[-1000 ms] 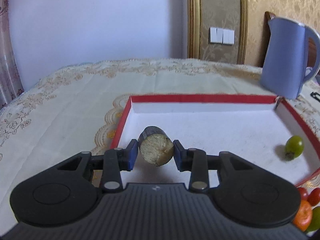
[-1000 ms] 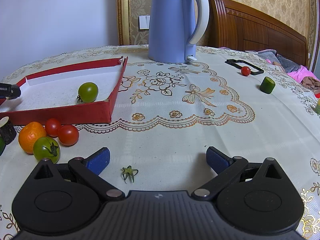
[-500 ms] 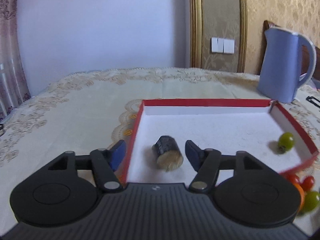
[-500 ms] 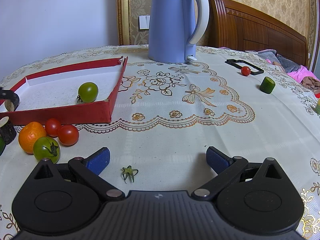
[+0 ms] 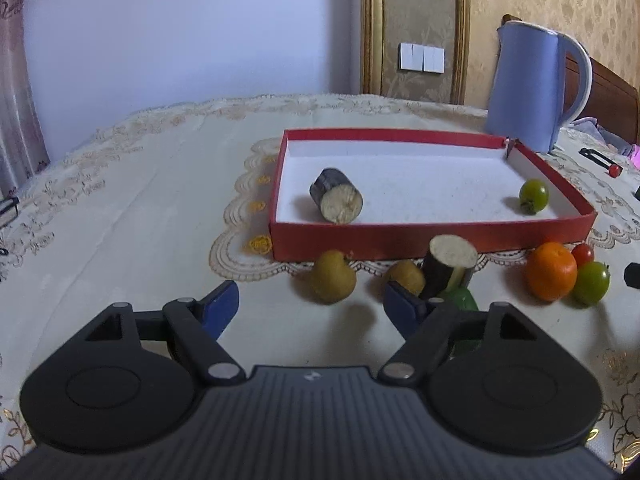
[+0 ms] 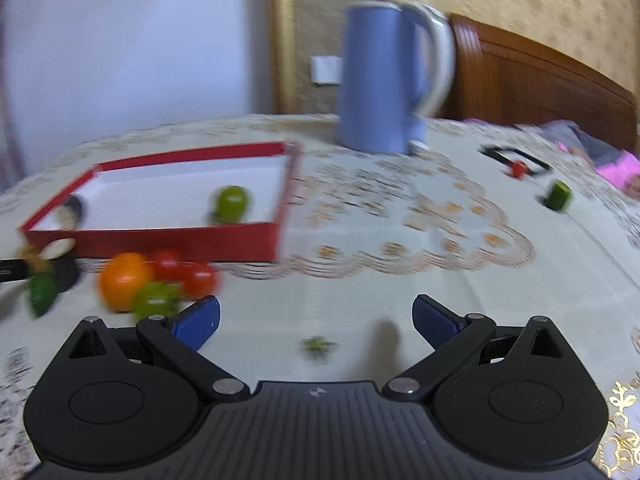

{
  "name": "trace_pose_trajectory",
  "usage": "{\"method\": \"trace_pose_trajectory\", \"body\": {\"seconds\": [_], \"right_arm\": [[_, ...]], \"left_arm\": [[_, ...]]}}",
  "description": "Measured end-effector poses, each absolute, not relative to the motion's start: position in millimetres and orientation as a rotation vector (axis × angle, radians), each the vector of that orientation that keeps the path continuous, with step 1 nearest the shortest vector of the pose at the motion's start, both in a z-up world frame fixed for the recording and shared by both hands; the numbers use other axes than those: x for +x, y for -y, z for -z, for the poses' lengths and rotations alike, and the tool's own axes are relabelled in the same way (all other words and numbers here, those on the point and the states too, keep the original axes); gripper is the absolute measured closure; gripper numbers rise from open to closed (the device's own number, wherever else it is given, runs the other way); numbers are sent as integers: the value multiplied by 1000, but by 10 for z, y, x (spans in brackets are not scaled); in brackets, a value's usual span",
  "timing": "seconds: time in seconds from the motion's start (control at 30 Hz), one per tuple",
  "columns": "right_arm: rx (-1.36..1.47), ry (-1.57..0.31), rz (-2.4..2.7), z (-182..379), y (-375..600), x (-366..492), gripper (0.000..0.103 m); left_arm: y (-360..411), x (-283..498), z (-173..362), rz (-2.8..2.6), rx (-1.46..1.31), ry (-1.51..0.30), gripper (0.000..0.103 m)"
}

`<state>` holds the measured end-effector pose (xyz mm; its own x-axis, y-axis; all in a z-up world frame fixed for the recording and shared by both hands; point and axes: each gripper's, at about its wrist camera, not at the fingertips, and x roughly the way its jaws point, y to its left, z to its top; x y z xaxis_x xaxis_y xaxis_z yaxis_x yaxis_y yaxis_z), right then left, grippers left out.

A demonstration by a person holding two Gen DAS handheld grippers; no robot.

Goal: Organize fruits
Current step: 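Grasp a second green tomato with the right gripper, then lower the green tomato into the red tray and open the right gripper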

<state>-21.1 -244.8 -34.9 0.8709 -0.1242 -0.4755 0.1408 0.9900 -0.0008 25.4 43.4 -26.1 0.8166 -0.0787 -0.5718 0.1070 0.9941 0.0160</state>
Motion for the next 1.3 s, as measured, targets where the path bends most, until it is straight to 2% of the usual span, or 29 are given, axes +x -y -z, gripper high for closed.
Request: {"method": "trace_pose_trajectory", "body": {"seconds": [0.17, 0.33, 0.4, 0.43, 0.5, 0.63, 0.7, 0.8, 1.07, 1.3], "right_arm": [[-36, -463, 78, 263, 2168, -255, 2], [-39, -504, -4, 302, 2000, -150, 24], [-35, -522, -21, 343, 1954, -88, 37], [-38, -532, -34, 363, 1929, -52, 39], [-28, -538, -59, 379, 1895, -24, 51], [-62, -559, -69, 432, 1805, 49, 59], [-62, -552, -90, 445, 1790, 38, 70], [-95, -537, -80, 438, 1756, 7, 70], [-95, -423, -54, 218, 1794, -102, 70], [-92, -422, -60, -38, 1826, 464, 70]], "left_arm": [[-472, 270, 335, 93, 55, -625, 24], [-492, 273, 355, 76, 63, -624, 15], [-480, 275, 373, 67, 75, -620, 11], [-482, 272, 374, 65, 78, -618, 11], [-485, 271, 373, 65, 78, -617, 10], [-507, 293, 379, 54, 68, -627, 6], [-520, 304, 382, 51, 60, -632, 3], [-533, 325, 387, 42, 48, -643, 0], [-530, 322, 391, 38, 50, -641, 0], [-538, 326, 392, 41, 40, -644, 0]]}}
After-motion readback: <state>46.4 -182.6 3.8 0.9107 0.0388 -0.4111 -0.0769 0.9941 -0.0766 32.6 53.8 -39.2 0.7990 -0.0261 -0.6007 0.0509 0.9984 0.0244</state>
